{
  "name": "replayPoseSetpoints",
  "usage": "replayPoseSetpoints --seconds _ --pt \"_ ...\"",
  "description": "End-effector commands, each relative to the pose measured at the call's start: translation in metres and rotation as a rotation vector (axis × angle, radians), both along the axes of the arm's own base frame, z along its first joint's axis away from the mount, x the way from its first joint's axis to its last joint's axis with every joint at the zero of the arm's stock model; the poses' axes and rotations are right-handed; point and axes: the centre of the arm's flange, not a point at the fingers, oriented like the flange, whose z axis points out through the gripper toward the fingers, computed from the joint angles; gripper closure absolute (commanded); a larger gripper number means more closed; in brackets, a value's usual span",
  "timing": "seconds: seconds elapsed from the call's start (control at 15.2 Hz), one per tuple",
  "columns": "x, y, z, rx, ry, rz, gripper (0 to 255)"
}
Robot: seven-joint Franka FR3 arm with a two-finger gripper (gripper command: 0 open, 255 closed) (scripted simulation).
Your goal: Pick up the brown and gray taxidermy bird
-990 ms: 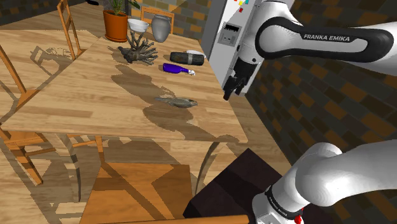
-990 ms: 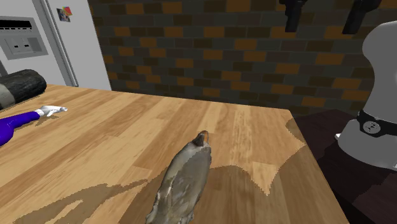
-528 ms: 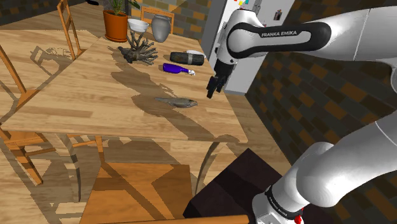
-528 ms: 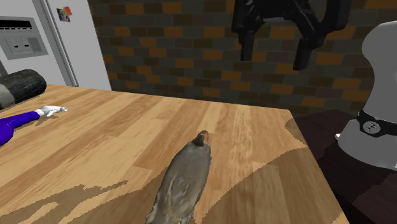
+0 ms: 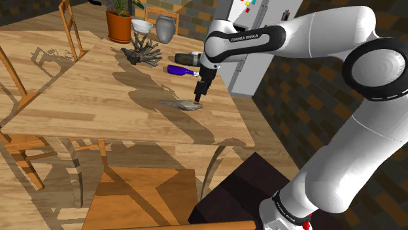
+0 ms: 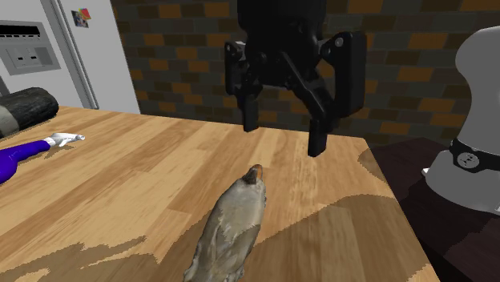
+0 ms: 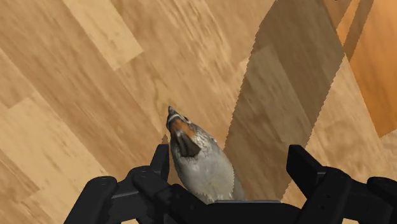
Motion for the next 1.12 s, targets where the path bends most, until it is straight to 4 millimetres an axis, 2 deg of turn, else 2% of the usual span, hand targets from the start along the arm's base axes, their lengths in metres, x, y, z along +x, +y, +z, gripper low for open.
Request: replayPoseSetpoints --seconds 0.0,0.26,0.79,0.92,0.99,1.06 --pt "0.023 0.005 -0.013 0.009 0.005 0.049 0" --pt "0.067 0.022 -0.040 0.026 0.015 0.144 0" --pt "0.070 0.024 -0.081 0.027 0.016 0.149 0" --pt "0.070 0.024 -0.081 0.027 0.016 0.149 0" --pt "0.070 0.024 -0.082 0.027 0.016 0.149 255" --pt "0.070 0.024 -0.082 0.027 0.016 0.149 255"
